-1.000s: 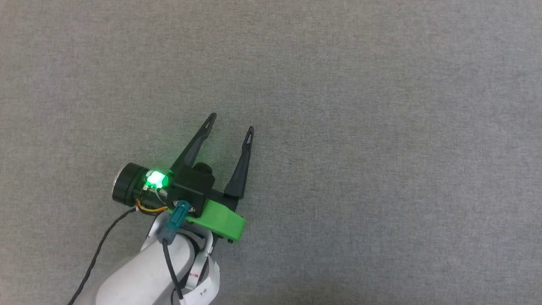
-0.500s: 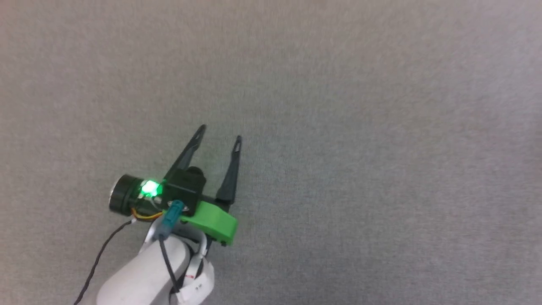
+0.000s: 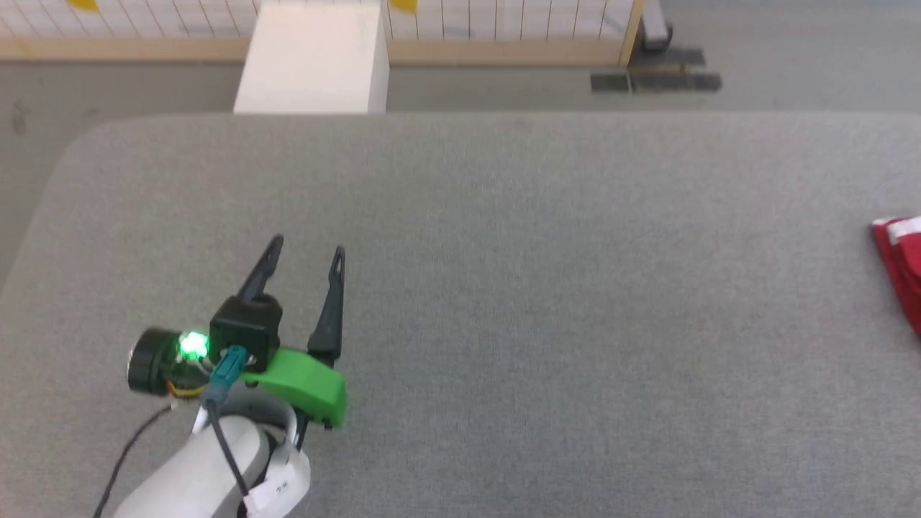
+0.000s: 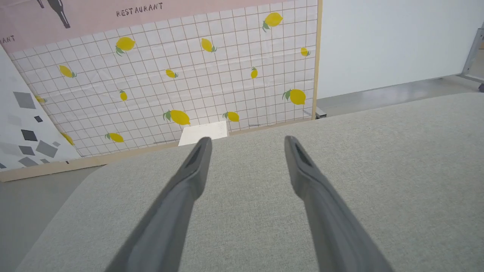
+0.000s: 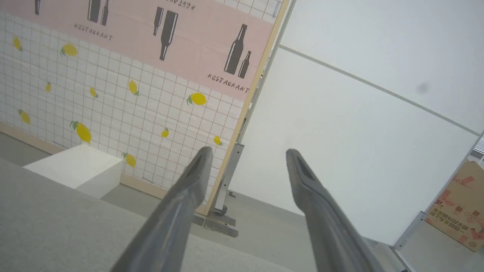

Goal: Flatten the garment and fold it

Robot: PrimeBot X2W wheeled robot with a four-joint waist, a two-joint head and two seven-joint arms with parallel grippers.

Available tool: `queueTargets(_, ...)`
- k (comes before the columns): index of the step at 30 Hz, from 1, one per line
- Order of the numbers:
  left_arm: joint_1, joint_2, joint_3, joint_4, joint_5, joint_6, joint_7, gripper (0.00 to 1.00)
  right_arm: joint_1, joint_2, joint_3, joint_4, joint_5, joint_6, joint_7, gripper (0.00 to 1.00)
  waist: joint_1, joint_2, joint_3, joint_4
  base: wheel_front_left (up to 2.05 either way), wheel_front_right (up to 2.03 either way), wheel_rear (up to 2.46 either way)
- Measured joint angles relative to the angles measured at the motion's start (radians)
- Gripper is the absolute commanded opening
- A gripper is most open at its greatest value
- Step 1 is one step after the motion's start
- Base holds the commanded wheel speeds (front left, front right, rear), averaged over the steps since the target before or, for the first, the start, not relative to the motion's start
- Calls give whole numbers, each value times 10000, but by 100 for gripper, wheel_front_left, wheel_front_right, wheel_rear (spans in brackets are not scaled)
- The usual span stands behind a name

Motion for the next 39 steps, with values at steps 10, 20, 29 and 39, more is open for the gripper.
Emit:
queueTargets(10,783,253,54,-211,-234,397,50,100,3229,3062,-1697,-1829,-917,-2,-729,100,0,0,-1013,207,0,0,0)
queueTargets(20,1296,299,-61,-192,-286,531,-86,100,6047,5250,-2412,-3244,-2184,-2,-652,100,0,0,-1426,552,0,0,0)
queueTargets(29,1543,282,-194,-21,-267,481,-176,100,6773,5645,-2364,-3511,-2408,-2,-23,100,0,0,-1510,554,0,0,0)
queueTargets(39,1544,326,-244,19,-265,443,-182,100,6861,5695,-2416,-3584,-2408,-2,-6,100,0,0,-1514,563,0,0,0)
